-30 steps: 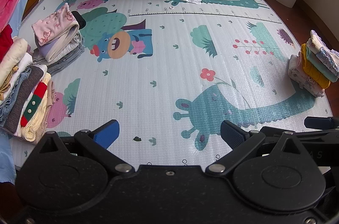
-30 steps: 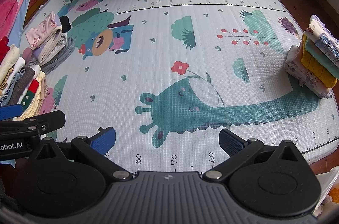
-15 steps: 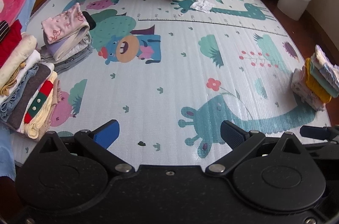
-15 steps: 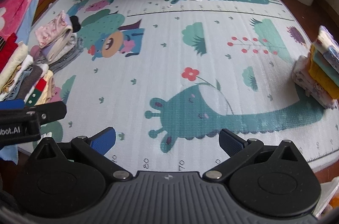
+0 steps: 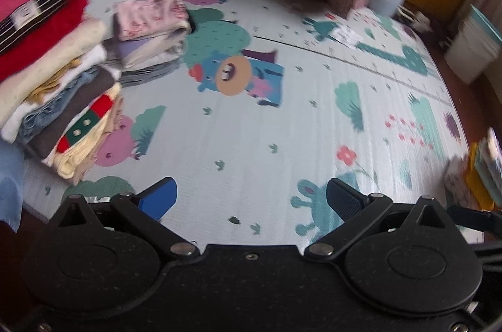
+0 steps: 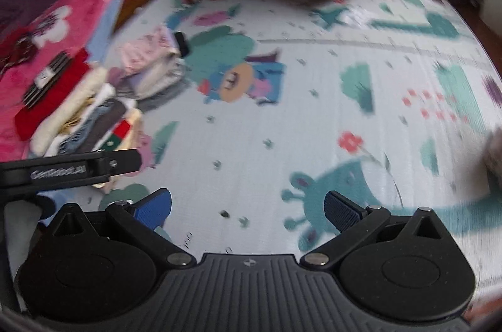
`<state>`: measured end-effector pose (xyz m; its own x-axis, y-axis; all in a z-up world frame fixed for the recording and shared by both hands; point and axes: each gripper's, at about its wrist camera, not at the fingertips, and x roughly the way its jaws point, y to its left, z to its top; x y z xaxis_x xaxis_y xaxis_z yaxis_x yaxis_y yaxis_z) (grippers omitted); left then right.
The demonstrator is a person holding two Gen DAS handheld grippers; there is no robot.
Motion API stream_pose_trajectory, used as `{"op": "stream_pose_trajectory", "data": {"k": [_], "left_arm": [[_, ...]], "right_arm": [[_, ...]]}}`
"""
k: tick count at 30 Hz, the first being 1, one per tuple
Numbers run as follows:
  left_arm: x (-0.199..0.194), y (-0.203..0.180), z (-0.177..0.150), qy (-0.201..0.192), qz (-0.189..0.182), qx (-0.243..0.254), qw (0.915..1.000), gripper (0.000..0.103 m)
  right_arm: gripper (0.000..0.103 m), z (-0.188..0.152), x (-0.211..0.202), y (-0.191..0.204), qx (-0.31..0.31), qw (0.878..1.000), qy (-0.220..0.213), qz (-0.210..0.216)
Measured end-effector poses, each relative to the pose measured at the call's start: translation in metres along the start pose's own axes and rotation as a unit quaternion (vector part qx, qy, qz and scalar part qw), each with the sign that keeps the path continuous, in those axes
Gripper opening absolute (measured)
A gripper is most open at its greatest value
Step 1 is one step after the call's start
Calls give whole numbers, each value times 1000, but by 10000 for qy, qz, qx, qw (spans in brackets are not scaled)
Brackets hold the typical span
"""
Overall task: Fold clothes
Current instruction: 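Move both tools toward the clothes pile beside the pink blanket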
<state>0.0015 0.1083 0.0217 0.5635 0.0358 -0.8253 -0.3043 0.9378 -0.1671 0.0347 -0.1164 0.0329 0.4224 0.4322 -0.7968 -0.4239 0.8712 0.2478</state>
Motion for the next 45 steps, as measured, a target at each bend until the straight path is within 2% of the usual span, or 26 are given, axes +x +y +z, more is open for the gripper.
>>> {"op": "stream_pose_trajectory", "data": {"k": [2, 4, 7, 11, 15, 18, 20, 22, 25, 27, 29, 31, 33, 35, 41, 43, 45], "left_arm": [[-2, 15, 7, -43, 40, -258, 9996, 102], [-6, 32, 18, -99, -79, -577, 9983, 102], [-14, 55, 38, -202, -175, -890, 9957, 102], [-34, 86, 66, -626, 209, -1109, 9916, 102], [-49, 124, 91, -1062, 574, -1445, 9821, 102], [-59, 152, 110, -1475, 1025, -1469, 9727, 103], [-62, 173, 124, -1642, 1197, -1499, 9676, 103], [-62, 193, 138, -1734, 1265, -1527, 9647, 102], [-57, 220, 158, -1859, 1433, -1566, 9593, 102], [-46, 236, 169, -1841, 1652, -1643, 9549, 101], [-34, 253, 175, -1774, 1726, -1806, 9519, 100], [-20, 272, 178, -1721, 1709, -2012, 9490, 94], [-4, 286, 182, -1609, 1706, -2078, 9496, 75], [9, 298, 185, -1551, 1673, -2161, 9494, 69], [37, 312, 188, -1288, 1886, -2175, 9490, 67], [37, 314, 186, -1319, 1825, -2206, 9490, 58], [34, 314, 184, -1403, 1765, -2185, 9494, 37]], "right_arm": [[103, 10, 0, 16, -485, 9986, -212, 51], [103, 20, -2, 28, -872, 9952, -446, 83], [103, 40, -2, 35, -994, 9926, -669, 220], [103, 69, 6, 31, -728, 9926, -624, 749], [103, 89, 16, 32, -1069, 9889, -646, 802], [103, 99, 19, 29, -1228, 9881, -613, 688], [103, 100, 23, 24, -1151, 9899, -521, 644], [103, 97, 29, 21, -1059, 9922, -221, 619], [103, 84, 45, 28, -1294, 9907, 132, 412], [103, 76, 51, 34, -1494, 9878, 282, 321], [103, 72, 52, 37, -1512, 9869, 390, 411], [103, 71, 47, 36, -1412, 9876, 425, 532], [103, 70, 43, 35, -1338, 9880, 436, 637], [103, 70, 40, 31, -1321, 9879, 456, 666], [103, 68, 41, 8, -1183, 9895, 618, 558], [103, 67, 44, -4, -1025, 9910, 705, 485], [103, 66, 46, -14, -841, 9925, 776, 433]]}}
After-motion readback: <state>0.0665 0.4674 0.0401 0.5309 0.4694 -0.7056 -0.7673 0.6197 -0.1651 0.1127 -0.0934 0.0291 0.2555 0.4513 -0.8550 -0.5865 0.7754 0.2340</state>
